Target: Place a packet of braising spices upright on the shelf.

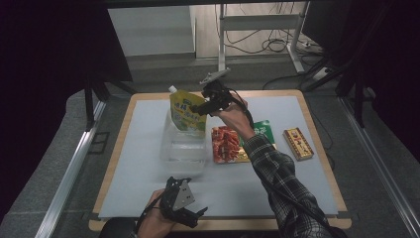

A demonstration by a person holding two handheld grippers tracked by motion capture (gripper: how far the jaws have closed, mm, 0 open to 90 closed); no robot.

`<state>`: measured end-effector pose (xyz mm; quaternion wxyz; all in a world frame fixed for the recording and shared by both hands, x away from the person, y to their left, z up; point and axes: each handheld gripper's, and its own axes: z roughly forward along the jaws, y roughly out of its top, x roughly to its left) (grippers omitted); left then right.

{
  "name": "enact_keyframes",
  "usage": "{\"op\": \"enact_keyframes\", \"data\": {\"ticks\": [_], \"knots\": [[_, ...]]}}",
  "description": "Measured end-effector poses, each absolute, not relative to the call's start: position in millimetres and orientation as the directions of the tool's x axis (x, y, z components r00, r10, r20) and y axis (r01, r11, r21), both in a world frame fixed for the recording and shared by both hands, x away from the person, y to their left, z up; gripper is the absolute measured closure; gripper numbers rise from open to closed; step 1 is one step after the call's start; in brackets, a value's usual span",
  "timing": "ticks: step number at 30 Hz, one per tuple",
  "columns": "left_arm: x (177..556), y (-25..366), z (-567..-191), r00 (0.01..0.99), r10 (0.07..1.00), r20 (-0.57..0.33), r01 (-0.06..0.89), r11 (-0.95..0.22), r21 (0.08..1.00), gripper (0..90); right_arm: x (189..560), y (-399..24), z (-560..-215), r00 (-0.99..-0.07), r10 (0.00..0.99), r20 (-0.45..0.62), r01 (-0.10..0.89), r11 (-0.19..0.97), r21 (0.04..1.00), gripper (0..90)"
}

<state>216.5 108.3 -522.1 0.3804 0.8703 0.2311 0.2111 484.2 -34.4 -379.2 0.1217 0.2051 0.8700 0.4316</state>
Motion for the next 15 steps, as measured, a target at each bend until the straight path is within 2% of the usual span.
{"op": "enact_keyframes", "data": {"ticks": [8,15], "knots": [[217,109,-522,0.801,0.567,0.190,0.243,-0.599,0.763,0.8,478,-51,-384,-0.900,0.436,-0.013,0.251,0.542,0.802,10.5],[217,110,-522,0.793,0.579,0.189,0.246,-0.589,0.770,0.7,472,-62,-389,-0.901,0.434,-0.013,0.256,0.555,0.792,6.3]]}}
